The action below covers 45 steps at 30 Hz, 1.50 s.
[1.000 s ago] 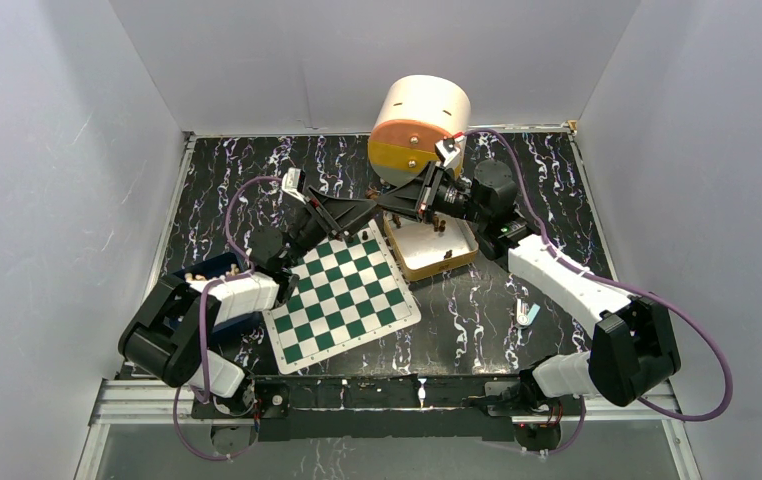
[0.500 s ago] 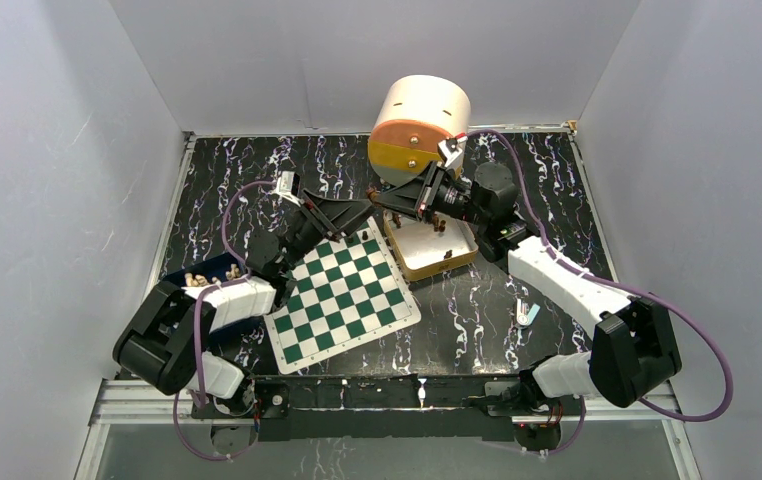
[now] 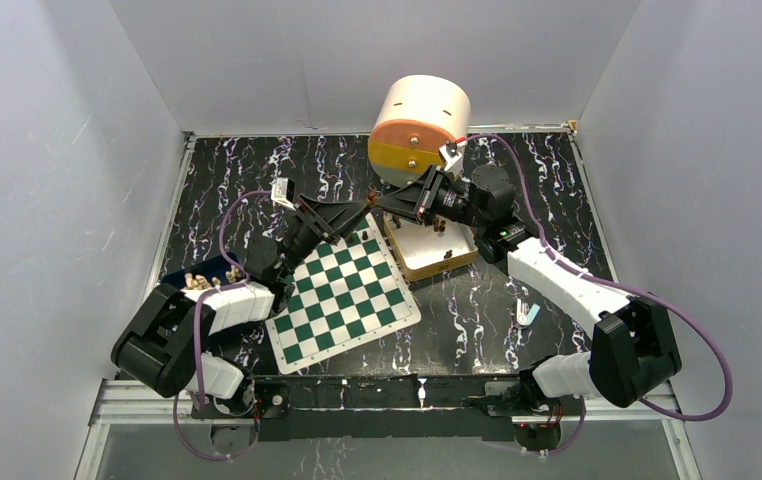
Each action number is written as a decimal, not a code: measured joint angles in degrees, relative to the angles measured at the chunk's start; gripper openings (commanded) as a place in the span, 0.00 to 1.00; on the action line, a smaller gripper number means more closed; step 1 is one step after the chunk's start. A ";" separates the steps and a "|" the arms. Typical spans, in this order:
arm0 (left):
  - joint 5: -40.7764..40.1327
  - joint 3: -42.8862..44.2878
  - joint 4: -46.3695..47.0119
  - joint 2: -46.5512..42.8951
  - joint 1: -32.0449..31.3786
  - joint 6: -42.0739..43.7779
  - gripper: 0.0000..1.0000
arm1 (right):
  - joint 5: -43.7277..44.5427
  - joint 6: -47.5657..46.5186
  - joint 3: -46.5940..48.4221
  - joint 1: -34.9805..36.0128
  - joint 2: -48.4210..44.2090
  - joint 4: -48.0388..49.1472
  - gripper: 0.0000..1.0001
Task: Set up the chess pieces on the board
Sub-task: Place the chess piece on the chessboard.
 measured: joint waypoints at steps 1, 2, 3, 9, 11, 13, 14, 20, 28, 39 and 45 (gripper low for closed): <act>-0.28 -0.24 -0.02 0.00 -0.02 -0.15 0.40 | 0.07 -0.02 -0.02 0.00 0.00 -0.15 0.14; -0.55 -0.46 -0.02 -0.02 0.00 -0.24 0.40 | 0.13 -0.09 -0.07 0.00 0.00 -0.22 0.13; -0.79 -0.59 -0.02 -0.02 0.00 -0.37 0.39 | 0.26 -0.22 -0.09 0.00 0.00 -0.39 0.13; -1.49 -0.74 -0.04 -0.02 0.00 -0.59 0.35 | 0.90 -0.98 -0.09 0.00 0.00 -0.57 0.14; -1.57 -0.79 -0.07 -0.02 0.00 -0.59 0.34 | 1.07 -1.18 -0.22 0.00 -0.13 -0.63 0.14; -1.68 -0.81 -0.09 -0.02 0.00 -0.59 0.31 | 1.16 -1.29 -0.50 0.00 -0.44 -0.72 0.14; -1.77 -0.81 -0.11 -0.02 0.00 -0.57 0.30 | 1.16 -1.31 -0.70 0.00 -0.61 -0.79 0.14; -2.69 -2.10 -1.84 -1.22 0.11 -0.55 0.25 | 1.33 -1.51 -1.01 0.00 -1.01 -1.42 0.13; -2.97 -2.62 -4.87 -2.69 0.48 0.35 0.05 | 1.36 -1.75 -1.07 0.00 -1.14 -1.46 0.14; 3.96 -1.66 -16.68 -7.26 8.09 4.61 0.00 | 3.15 -7.37 -3.63 -0.02 -3.69 -7.10 0.14; 7.91 15.82 -58.84 -11.17 11.63 28.57 0.04 | 6.62 -14.78 -4.74 -0.02 -8.37 -14.32 0.14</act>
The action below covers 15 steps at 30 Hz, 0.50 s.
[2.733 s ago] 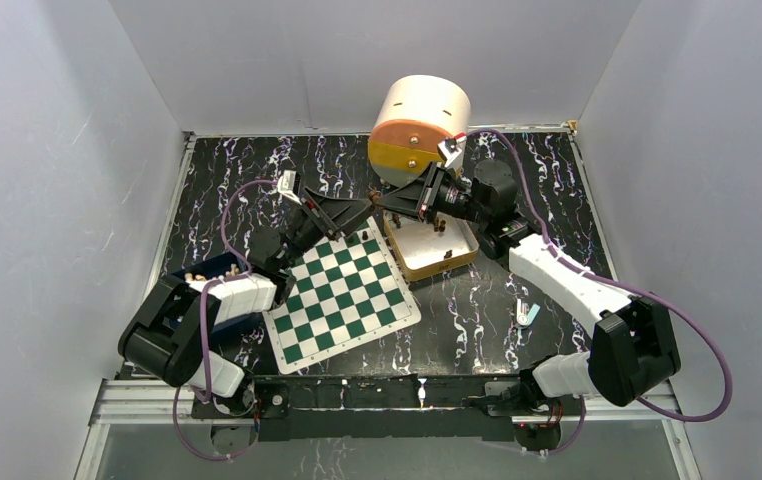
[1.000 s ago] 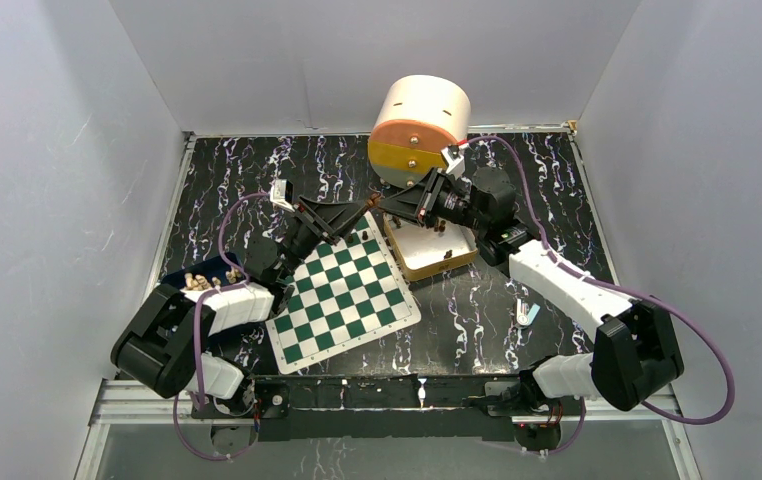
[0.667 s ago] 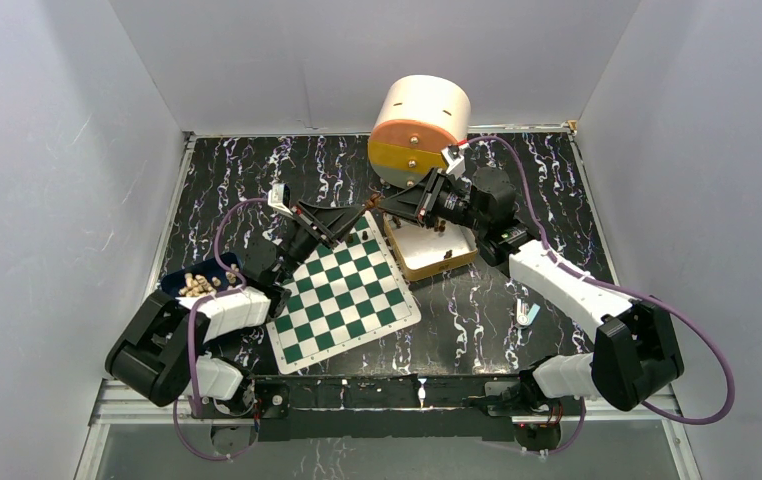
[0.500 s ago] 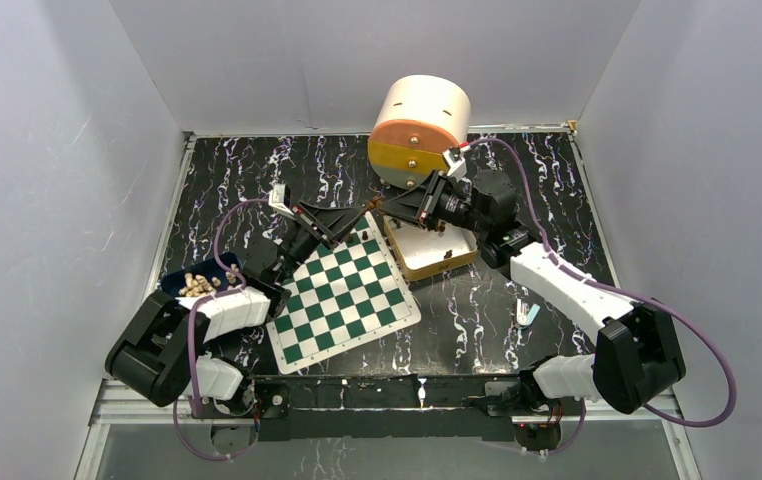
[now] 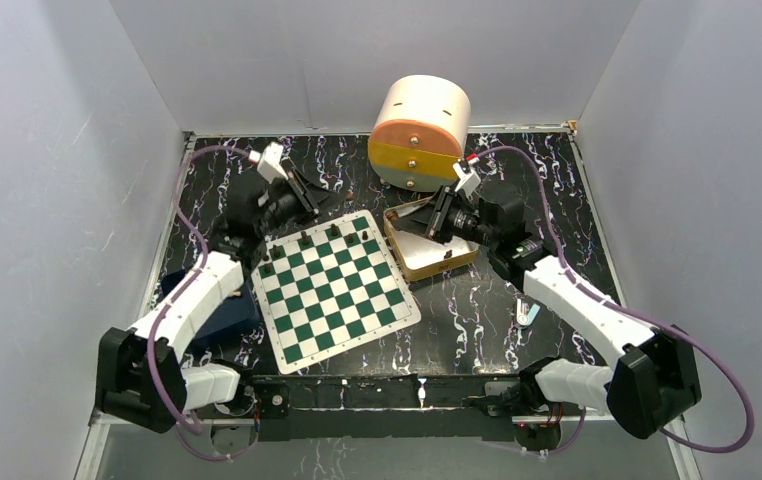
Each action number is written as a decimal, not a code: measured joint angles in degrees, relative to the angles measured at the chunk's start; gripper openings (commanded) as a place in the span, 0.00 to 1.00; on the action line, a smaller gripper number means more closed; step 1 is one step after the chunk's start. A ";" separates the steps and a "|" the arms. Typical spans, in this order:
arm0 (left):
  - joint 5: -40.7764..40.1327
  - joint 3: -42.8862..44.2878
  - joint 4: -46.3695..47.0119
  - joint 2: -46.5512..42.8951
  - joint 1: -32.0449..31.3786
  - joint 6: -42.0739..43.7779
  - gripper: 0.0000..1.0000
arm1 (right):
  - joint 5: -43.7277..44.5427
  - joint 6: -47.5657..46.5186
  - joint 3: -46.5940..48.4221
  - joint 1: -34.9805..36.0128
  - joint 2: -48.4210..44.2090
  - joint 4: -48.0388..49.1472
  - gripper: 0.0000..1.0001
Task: Set up the chess pieces on the board
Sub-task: Place the chess piece on the chessboard.
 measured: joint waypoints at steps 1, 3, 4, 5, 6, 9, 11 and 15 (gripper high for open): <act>-0.79 4.94 -8.48 0.37 0.00 5.60 0.04 | 0.33 -0.87 -0.02 0.00 -0.55 -0.76 0.14; -3.39 13.55 -22.38 1.42 0.00 15.63 0.05 | 1.22 -3.89 -0.02 0.00 -1.81 -2.58 0.14; -4.61 17.27 -28.46 2.14 0.00 20.17 0.05 | 1.38 -4.59 -0.02 0.00 -2.03 -2.93 0.14; -6.75 22.32 -36.76 3.65 0.04 26.08 0.05 | 1.70 -5.51 -0.02 0.00 -2.40 -3.43 0.14; -7.30 23.41 -38.47 4.17 0.11 27.47 0.05 | 1.99 -6.49 -0.02 0.00 -2.78 -4.00 0.14; -12.04 31.30 -52.43 10.10 0.17 37.22 0.06 | 2.86 -9.66 -0.02 0.00 -3.85 -5.92 0.15; -15.43 34.16 -59.01 13.92 0.28 41.48 0.07 | 3.48 -11.63 -0.02 0.00 -4.46 -7.34 0.15; -22.10 37.53 -69.90 21.14 0.83 47.65 0.08 | 4.44 -15.15 -0.02 0.00 -5.73 -10.12 0.15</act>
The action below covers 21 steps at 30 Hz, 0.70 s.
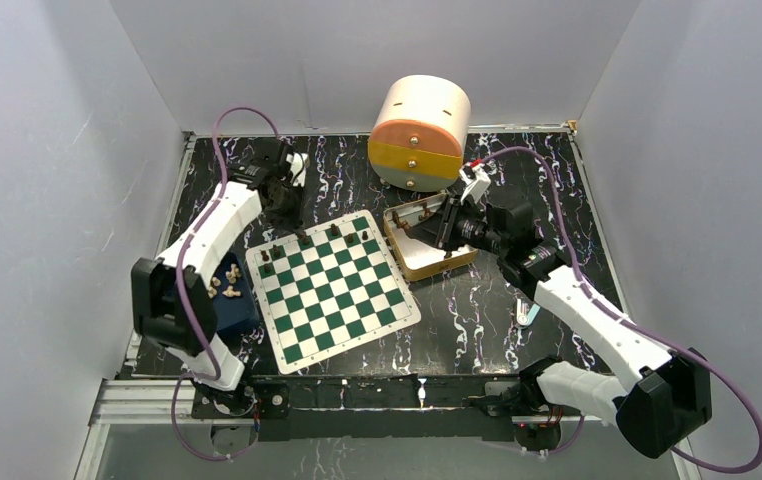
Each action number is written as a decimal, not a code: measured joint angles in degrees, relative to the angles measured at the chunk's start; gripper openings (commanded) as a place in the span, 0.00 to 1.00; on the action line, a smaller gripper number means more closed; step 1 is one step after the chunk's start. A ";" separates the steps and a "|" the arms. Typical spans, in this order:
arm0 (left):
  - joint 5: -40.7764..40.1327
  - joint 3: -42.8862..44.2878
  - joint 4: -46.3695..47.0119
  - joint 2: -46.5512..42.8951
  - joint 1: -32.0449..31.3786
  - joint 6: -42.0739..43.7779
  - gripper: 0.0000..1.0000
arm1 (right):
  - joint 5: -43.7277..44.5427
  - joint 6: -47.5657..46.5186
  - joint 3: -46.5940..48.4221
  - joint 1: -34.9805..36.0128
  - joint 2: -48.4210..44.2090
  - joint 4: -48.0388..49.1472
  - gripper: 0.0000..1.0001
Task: Set up the chess pieces on the board
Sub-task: Place the chess piece on the chessboard.
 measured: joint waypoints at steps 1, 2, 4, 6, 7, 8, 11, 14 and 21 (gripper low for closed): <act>-1.40 0.61 -1.86 1.68 0.20 1.09 0.08 | 0.24 -0.70 0.00 0.00 -0.42 -0.63 0.15; -2.56 1.22 -3.45 3.28 0.44 2.05 0.08 | 0.48 -1.51 0.00 0.00 -0.87 -1.33 0.15; -4.31 2.03 -5.40 6.08 0.70 3.45 0.07 | 0.70 -2.78 0.00 0.00 -1.88 -2.43 0.15; -5.68 2.73 -6.67 8.39 0.96 4.35 0.08 | 0.81 -3.67 0.00 0.00 -2.84 -3.23 0.15; -6.27 3.06 -7.08 9.27 1.05 4.61 0.08 | 0.83 -4.20 0.00 0.00 -3.23 -3.52 0.15; -6.93 3.58 -7.67 10.25 1.07 4.90 0.08 | 0.83 -4.61 0.00 0.00 -3.58 -3.72 0.15; -9.16 5.03 -8.28 12.41 1.07 5.42 0.09 | 1.03 -5.60 0.00 0.00 -4.26 -4.26 0.15; -10.32 6.01 -8.55 13.73 1.09 5.97 0.09 | 1.29 -6.12 0.00 0.00 -4.44 -4.46 0.15; -11.30 7.82 -7.78 17.27 1.18 6.80 0.11 | 1.92 -6.62 0.00 0.00 -4.44 -4.50 0.16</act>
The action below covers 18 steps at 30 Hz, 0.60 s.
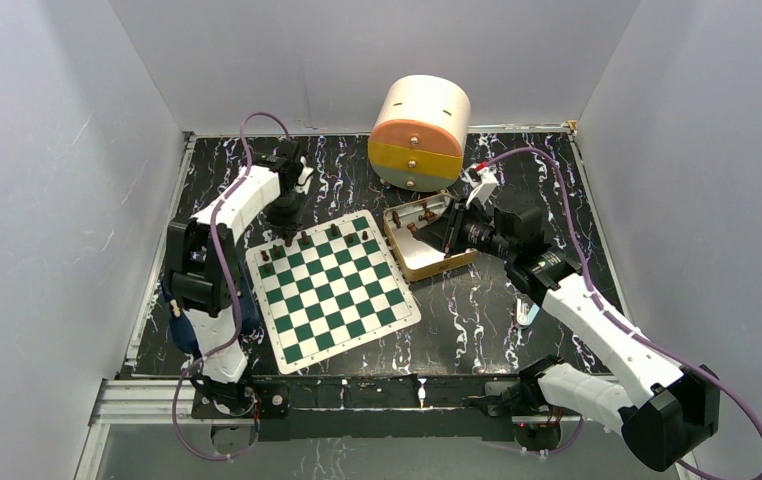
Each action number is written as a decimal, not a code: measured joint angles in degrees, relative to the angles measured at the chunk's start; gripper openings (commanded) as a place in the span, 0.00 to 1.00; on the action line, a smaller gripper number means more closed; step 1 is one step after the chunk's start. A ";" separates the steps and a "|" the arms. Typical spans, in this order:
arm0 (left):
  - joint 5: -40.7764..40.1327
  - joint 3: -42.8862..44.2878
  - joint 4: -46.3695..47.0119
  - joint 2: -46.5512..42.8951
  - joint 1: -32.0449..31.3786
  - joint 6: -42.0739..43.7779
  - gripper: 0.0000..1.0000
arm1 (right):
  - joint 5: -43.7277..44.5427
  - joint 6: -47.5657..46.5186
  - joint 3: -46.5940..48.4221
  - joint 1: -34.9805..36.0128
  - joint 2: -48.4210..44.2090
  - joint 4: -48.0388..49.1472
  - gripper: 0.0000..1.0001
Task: Set up the chess pieces on the board
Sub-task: Place the chess piece on the chessboard.
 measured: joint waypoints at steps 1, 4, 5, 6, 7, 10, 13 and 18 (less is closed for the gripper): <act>-0.09 0.11 0.42 0.57 0.00 0.04 0.11 | 0.07 -0.09 0.00 0.00 0.00 0.00 0.16; -0.17 0.13 1.64 2.01 0.24 0.22 0.11 | 0.22 -0.33 0.00 0.00 0.00 -0.02 0.16; -0.15 0.13 2.12 2.36 0.35 0.22 0.11 | 0.26 -0.37 0.00 0.00 0.00 -0.02 0.16; -0.15 0.13 2.51 2.71 0.42 0.24 0.11 | 0.35 -0.42 0.00 0.00 0.00 -0.02 0.16; -0.09 0.13 2.95 3.06 0.55 0.24 0.12 | 0.39 -0.46 0.00 0.00 0.00 -0.04 0.16; 0.35 -0.04 4.39 3.72 1.27 0.24 0.12 | 0.57 -0.50 0.00 0.00 0.00 -0.09 0.16; 0.79 -0.76 5.81 3.80 1.99 0.26 0.12 | 0.61 -0.50 0.00 0.00 0.04 -0.07 0.16; 1.57 -1.99 6.86 3.96 2.71 0.48 0.12 | 0.59 -0.48 0.00 0.00 0.63 -0.07 0.17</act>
